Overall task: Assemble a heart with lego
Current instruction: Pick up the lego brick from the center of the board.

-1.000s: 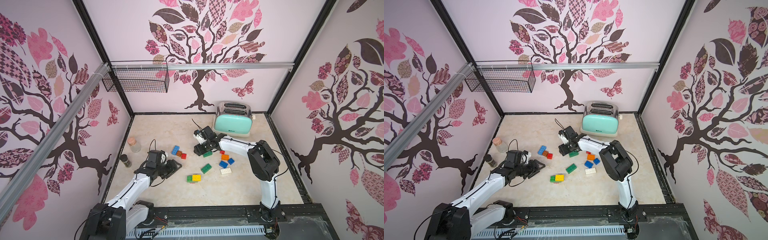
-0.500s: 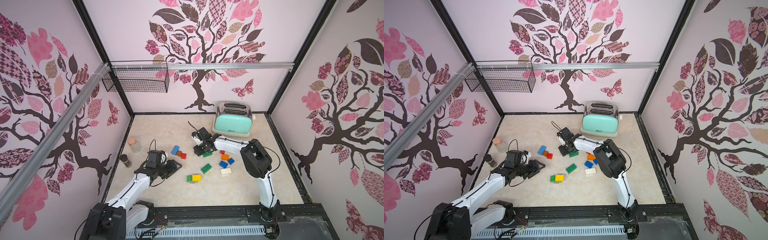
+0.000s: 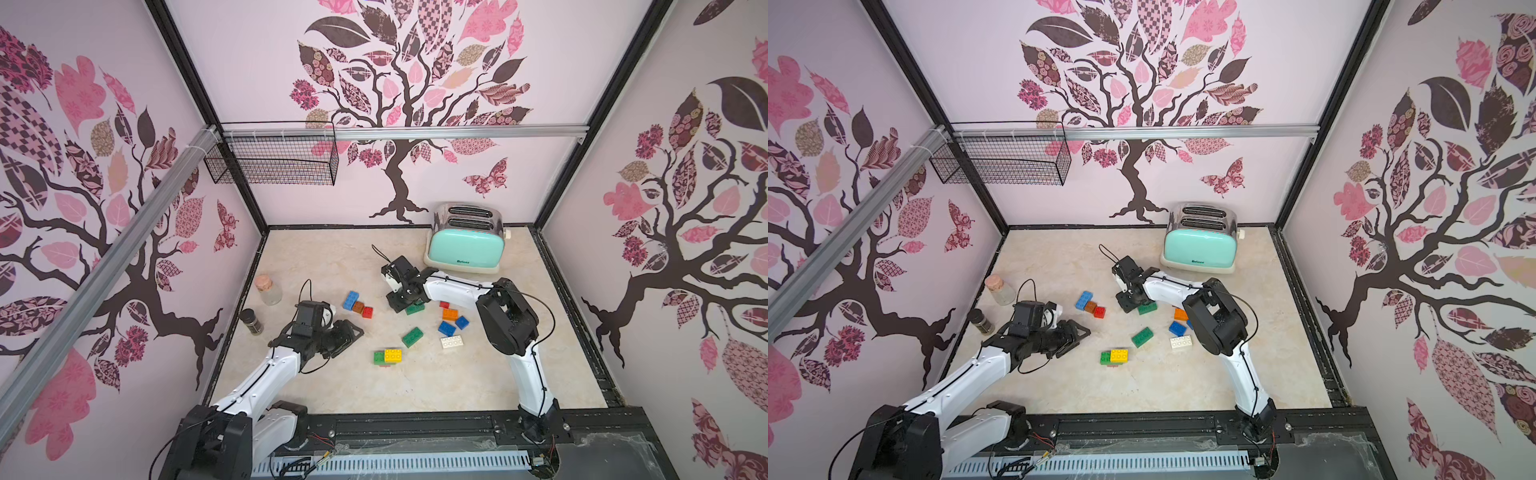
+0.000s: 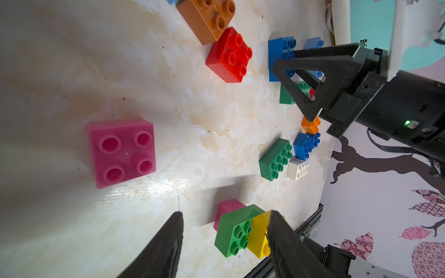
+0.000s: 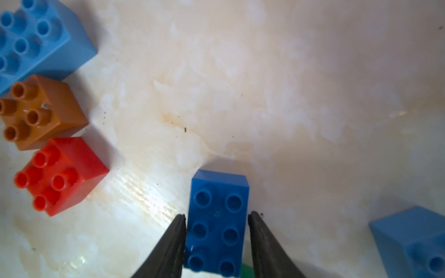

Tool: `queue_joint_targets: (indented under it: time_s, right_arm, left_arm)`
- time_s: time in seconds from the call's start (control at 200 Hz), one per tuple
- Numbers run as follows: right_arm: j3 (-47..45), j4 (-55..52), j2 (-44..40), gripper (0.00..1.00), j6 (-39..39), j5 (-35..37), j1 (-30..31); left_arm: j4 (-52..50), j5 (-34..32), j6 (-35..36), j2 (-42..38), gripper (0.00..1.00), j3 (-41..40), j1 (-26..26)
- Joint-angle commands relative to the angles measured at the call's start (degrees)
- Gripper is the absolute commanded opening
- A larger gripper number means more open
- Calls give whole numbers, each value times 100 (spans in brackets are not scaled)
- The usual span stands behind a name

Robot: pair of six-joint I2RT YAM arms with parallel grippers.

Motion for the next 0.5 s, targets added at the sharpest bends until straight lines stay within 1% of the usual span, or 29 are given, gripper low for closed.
queue_joint_targets:
  time_s: [0.0,0.15,0.34,0.495]
  right_arm:
    - [204,-212,75,47,-87,250,58]
    - [203,-202,69,45,-96,216,67]
    - [183,-205,1,38,-162,94,77]
    - [-3,-3,-411,32,-432,-191,76]
  left_arm:
    - [93,-16,-5,-10,59,-59,30]
    - [102,-12,-4,2,59,-59,27]
    - [95,-38,-22,-24,59,-76,33]
    - [28,-98,-70,-69,59,-61,36]
